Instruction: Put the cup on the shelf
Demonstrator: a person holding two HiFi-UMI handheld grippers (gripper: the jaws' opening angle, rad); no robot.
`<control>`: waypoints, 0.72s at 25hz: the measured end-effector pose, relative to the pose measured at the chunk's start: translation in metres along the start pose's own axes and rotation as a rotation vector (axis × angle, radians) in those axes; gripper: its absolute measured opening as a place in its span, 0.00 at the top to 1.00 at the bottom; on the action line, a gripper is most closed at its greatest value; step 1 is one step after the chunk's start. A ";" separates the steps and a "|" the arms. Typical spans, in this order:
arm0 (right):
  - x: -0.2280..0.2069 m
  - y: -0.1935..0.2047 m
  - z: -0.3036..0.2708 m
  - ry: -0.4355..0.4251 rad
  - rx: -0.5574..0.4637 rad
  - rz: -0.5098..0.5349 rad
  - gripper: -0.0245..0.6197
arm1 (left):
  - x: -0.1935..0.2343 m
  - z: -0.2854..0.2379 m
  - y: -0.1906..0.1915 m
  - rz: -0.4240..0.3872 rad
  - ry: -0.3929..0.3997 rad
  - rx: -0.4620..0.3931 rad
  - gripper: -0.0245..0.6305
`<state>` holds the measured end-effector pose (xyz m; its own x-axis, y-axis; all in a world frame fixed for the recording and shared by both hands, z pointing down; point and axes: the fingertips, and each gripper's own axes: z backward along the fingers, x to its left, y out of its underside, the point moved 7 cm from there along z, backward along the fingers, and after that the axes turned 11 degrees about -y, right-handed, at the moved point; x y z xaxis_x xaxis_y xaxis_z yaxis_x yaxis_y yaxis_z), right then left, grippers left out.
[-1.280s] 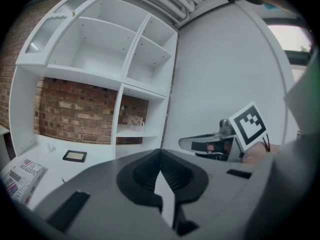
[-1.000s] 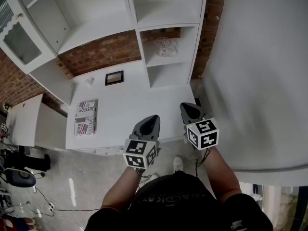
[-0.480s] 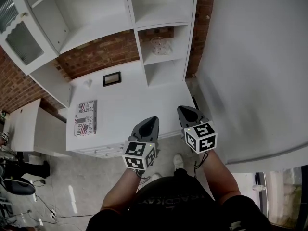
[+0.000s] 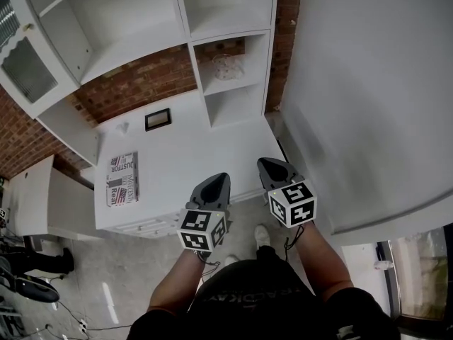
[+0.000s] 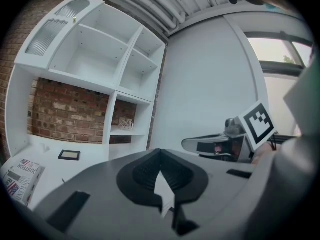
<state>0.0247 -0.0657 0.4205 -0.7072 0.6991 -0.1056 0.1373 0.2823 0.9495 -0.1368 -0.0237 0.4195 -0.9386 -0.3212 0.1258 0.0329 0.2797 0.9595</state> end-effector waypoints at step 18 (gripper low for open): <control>0.006 0.006 -0.005 0.018 0.005 -0.025 0.96 | 0.009 -0.002 0.004 -0.008 0.025 0.022 0.96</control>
<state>0.0175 -0.0635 0.4269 -0.7228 0.6798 -0.1243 0.1223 0.3029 0.9452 -0.1449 -0.0270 0.4252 -0.9299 -0.3459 0.1248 0.0177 0.2967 0.9548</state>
